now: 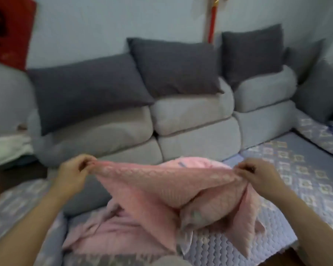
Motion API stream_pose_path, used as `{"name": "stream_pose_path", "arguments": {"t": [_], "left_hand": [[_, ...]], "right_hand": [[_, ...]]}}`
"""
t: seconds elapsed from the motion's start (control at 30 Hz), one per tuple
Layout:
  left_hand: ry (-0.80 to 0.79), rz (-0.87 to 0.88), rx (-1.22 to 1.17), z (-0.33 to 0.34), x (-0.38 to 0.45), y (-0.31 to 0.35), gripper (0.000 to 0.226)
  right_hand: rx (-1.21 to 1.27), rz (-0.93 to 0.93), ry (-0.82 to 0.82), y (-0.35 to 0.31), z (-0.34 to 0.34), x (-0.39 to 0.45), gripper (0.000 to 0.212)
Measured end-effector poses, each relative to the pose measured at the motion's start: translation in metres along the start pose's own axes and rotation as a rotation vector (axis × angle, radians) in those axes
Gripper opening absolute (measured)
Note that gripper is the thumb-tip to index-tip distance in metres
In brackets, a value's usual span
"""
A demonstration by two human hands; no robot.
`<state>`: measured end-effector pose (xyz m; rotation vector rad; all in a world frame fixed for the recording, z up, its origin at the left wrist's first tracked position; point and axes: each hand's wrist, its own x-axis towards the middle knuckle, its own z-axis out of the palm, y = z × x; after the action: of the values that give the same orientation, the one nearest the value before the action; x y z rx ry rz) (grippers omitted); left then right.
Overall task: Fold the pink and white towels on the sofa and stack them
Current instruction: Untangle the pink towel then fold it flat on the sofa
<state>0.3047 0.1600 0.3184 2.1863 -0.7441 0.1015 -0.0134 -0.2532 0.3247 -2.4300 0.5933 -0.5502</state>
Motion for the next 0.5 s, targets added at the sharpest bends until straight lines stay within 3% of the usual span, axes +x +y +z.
{"name": "stream_pose_path", "arguments": {"t": [0.07,0.17,0.4,0.5], "left_hand": [[-0.088,0.018,0.219,0.02,-0.06,-0.038,0.031],[-0.188,-0.11,0.409,0.062,-0.16,-0.066,0.033],[0.026,-0.479,0.372,0.14,-0.316,-0.004,0.028],[0.185,-0.712,0.152,0.163,-0.342,0.038,0.017]], "right_hand": [[-0.169,-0.042,-0.188,0.029,0.042,-0.016,0.018],[-0.277,-0.004,-0.368,0.072,0.095,-0.058,0.016],[-0.272,0.014,-0.338,0.141,0.09,-0.151,0.02],[-0.214,0.121,-0.339,0.171,0.073,-0.166,0.012]]}}
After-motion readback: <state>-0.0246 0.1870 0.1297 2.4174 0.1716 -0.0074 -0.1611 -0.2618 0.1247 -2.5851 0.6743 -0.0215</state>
